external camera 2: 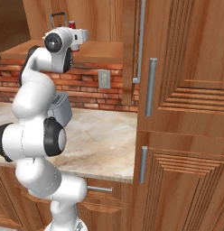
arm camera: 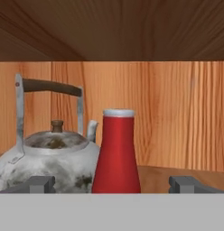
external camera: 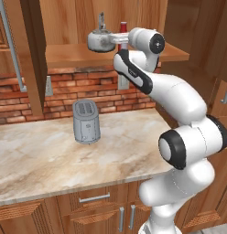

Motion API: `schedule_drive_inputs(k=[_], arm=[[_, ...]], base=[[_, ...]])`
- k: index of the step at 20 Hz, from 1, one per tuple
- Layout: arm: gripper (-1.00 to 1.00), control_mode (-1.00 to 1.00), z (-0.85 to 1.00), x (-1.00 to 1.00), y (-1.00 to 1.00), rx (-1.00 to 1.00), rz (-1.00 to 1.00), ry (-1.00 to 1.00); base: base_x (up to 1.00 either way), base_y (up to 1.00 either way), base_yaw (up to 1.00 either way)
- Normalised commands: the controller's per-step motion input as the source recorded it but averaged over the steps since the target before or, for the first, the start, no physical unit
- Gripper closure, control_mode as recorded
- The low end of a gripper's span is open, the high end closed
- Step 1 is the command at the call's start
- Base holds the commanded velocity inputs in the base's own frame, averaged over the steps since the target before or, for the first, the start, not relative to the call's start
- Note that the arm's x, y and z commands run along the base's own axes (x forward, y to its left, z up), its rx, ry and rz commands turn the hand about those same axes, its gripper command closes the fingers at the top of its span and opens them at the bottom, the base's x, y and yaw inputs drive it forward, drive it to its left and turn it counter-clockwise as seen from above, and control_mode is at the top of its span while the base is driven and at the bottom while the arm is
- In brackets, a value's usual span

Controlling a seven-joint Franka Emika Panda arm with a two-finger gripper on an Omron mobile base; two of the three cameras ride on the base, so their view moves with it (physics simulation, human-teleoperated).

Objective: The dining table condiment station is running low on ketchup. Refill the condiment station by opening the cabinet and taking the ketchup from the cabinet and placing it on the dining table.

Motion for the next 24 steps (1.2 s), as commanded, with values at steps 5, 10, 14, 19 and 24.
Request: schedule_drive_inputs(k=[5, 10, 14, 19, 24], arm=[[-1.0, -1.0, -0.01, 0.13, 0.0, 0.0, 0.0, 0.0], [-1.0, -1.0, -0.01, 0.17, 0.0, 0.0, 0.0, 0.0], [-1.0, -1.0, -0.06, 0.23, 0.0, 0.0, 0.0, 0.0], [-1.0, -1.0, -0.07, 0.23, 0.0, 0.0, 0.0, 0.0], [-1.0, -1.0, -0.09, 0.19, 0.02, 0.0, 0.0, 0.0]], base=[[0.0, 0.0, 0.0], [0.0, 0.0, 0.0], [0.0, 0.0, 0.0], [0.0, 0.0, 0.0], [0.0, 0.0, 0.0]])
